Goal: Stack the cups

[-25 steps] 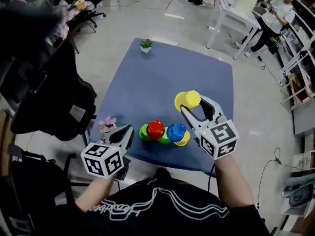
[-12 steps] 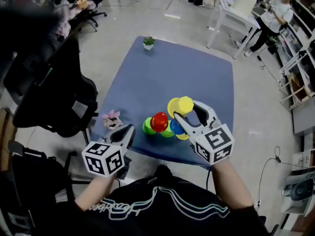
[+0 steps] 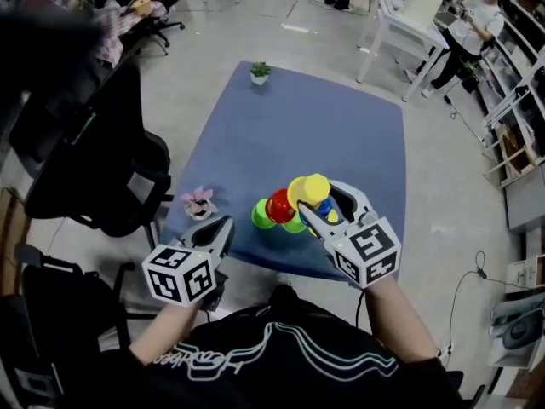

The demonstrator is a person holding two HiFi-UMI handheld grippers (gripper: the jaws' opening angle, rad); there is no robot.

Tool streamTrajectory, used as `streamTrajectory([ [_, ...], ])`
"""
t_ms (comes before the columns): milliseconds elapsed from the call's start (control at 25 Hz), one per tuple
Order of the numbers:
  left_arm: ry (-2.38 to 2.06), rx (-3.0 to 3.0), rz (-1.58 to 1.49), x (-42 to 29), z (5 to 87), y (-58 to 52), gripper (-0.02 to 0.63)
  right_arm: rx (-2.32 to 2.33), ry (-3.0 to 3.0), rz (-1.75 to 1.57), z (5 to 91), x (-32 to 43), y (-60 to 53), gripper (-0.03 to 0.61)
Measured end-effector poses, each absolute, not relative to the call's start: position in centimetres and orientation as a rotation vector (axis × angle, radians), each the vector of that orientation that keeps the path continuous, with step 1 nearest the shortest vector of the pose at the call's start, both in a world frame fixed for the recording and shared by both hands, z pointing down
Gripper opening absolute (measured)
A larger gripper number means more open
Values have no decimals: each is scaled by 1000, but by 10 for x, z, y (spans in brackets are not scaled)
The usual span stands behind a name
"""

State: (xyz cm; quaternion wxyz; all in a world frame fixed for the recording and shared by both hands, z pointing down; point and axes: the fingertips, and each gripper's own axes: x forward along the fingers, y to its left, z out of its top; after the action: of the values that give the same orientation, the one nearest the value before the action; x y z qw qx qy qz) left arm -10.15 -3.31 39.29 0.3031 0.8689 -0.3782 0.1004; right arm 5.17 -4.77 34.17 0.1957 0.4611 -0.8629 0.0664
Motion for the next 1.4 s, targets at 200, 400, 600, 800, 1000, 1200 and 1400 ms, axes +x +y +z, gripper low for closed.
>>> streamTrajectory([
  [200, -999, 2310, 265, -107, 393, -34, 26, 1286, -2390, 192, 349, 48, -46, 261],
  [400, -991, 2317, 267, -110, 395, -34, 26, 1293, -2378, 208, 356, 48, -47, 261],
  [600, -979, 2335, 269, -112, 394, -29, 26, 1311, -2388, 220, 357, 47, -45, 267],
  [800, -952, 2349, 259, -112, 388, -19, 26, 1352, -2397, 201, 350, 48, -35, 293],
  [1000, -918, 2381, 236, -105, 374, -10, 26, 1458, -2430, 161, 328, 58, -19, 293],
  [1200, -873, 2430, 183, -92, 345, 5, 26, 1412, -2546, 173, 303, 55, 10, 291],
  [1400, -794, 2488, 130, -65, 313, 26, 26, 1349, -2730, 251, 280, 57, 47, 128],
])
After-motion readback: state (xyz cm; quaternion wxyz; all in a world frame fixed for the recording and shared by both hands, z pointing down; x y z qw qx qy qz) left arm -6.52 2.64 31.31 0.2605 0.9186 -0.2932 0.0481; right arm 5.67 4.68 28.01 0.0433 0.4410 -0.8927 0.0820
